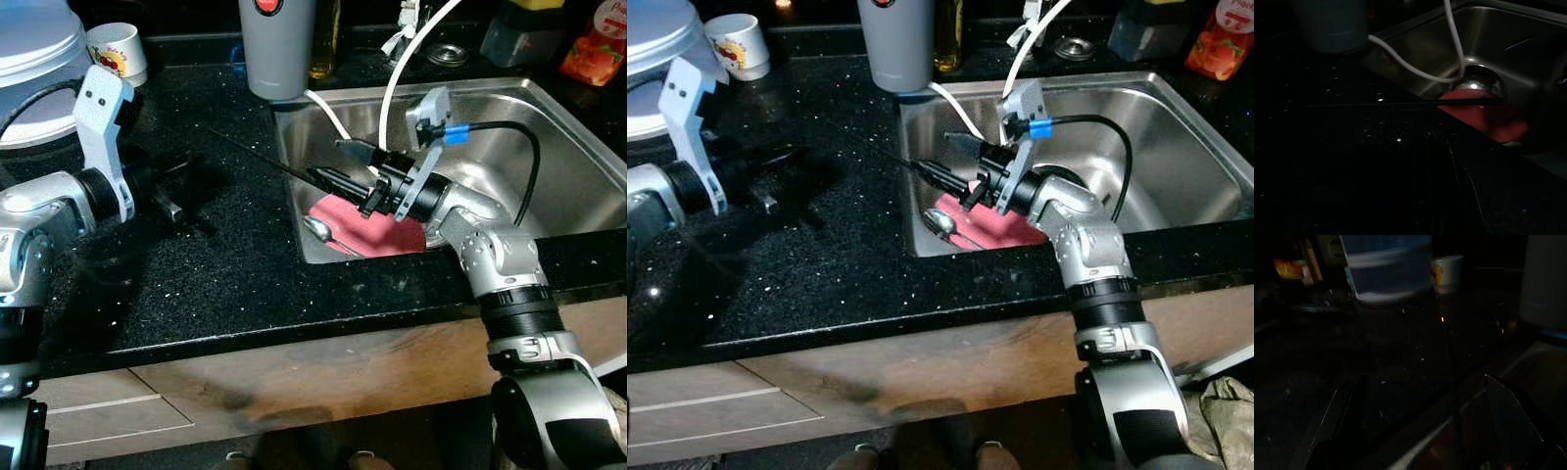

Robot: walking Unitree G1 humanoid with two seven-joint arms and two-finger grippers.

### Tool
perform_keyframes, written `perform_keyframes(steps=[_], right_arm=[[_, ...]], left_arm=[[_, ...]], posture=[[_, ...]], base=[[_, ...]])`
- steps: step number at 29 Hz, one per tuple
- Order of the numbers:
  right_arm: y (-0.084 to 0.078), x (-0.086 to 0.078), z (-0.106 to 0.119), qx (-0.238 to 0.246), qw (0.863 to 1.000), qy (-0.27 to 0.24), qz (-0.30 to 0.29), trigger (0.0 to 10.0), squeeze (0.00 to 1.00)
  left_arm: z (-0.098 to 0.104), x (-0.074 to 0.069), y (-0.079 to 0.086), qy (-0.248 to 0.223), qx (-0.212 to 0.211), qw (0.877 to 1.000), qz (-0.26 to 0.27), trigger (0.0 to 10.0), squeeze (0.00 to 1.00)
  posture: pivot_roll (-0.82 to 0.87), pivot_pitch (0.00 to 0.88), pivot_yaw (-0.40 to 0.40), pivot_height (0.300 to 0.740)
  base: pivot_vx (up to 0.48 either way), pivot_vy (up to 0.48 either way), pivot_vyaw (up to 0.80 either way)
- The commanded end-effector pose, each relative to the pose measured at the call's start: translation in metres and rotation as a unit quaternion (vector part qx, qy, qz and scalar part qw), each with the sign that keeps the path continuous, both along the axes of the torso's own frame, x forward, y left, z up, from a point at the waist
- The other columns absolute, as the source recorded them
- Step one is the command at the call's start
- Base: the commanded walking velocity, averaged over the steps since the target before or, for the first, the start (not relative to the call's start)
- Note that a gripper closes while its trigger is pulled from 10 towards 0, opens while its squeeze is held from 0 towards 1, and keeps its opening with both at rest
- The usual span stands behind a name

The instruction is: Kitchen organization

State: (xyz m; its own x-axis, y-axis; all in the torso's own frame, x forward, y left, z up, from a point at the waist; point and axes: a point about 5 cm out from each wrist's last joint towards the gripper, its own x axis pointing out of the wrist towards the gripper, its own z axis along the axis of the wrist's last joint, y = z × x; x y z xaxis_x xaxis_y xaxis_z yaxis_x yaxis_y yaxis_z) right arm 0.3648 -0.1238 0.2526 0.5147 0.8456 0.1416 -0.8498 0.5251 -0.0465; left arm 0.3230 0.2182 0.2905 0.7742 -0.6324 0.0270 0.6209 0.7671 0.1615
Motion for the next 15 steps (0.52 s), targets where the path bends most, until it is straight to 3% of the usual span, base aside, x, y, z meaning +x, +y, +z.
perform_keyframes(steps=[1, 15], right_arm=[[0.004, 0.005, -0.013, -0.037, 0.999, -0.001, -0.017, 10.0, 0.0], [0.005, 0.026, -0.002, -0.081, 0.993, -0.04, -0.07, 10.0, 0.0]], left_arm=[[-0.004, -0.003, -0.007, 0.009, 0.005, 1.0, -0.018, 10.0, 0.0], [-0.003, -0.009, -0.015, 0.016, 0.008, 0.999, -0.039, 10.0, 0.0]], posture=[[0.03, 0.167, -0.027, 0.74], [0.04, 0.191, -0.034, 0.74]], base=[[0.0, 0.0, 0.0], [0.0, 0.0, 0.0]])
